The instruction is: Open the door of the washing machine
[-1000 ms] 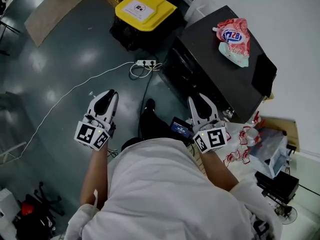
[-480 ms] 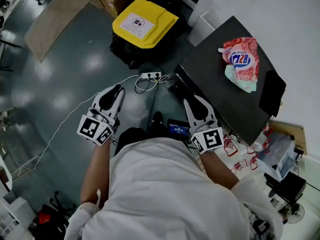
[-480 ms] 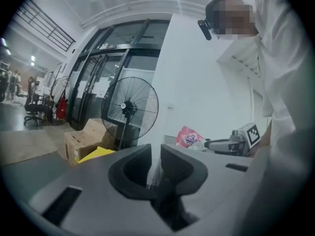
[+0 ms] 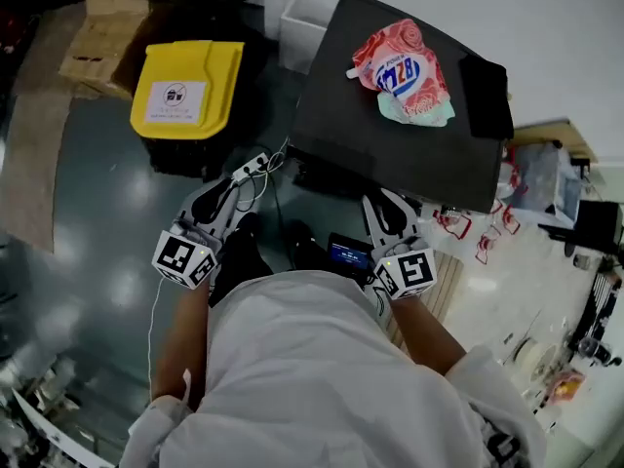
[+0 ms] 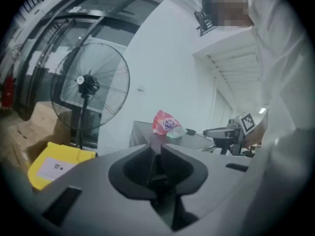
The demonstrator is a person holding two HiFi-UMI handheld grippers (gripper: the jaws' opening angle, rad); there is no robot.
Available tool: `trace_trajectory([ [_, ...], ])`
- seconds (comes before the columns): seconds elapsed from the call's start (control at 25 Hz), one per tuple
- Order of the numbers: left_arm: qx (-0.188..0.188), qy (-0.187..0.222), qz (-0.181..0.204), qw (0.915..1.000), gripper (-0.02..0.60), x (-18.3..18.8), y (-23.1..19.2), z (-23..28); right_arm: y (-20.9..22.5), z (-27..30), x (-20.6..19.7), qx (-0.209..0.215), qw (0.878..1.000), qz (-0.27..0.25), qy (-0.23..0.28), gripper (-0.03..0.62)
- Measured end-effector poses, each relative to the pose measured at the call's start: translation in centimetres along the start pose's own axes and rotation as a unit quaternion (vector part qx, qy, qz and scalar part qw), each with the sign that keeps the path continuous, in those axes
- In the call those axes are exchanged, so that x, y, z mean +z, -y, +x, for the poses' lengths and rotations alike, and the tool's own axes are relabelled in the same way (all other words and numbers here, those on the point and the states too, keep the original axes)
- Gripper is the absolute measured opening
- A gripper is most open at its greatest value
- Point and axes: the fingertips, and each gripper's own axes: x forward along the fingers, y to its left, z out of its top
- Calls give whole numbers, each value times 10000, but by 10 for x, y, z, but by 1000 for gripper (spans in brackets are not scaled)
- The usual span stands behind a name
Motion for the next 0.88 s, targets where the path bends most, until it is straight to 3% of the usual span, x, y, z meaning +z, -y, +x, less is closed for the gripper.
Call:
trace_trajectory([
  [0.16,-1097,-375,151,9931,57,-18,-2,37,0,-25,-4,-1133,9930,341,-32,87],
  [0.4,-2408,-1085,448,9635,60,-74,12,71,-24,-66,-25,-2413,9691,504,-19,69],
  [0.68,-3102,-1749,764,9313,86,-161,26,103,-33,-102,-72,-3299,9414,706,-12,66],
  [0.88,-3304,-2063,897,9166,97,-219,28,134,-39,-104,-134,-3481,9310,1068,-249,66],
])
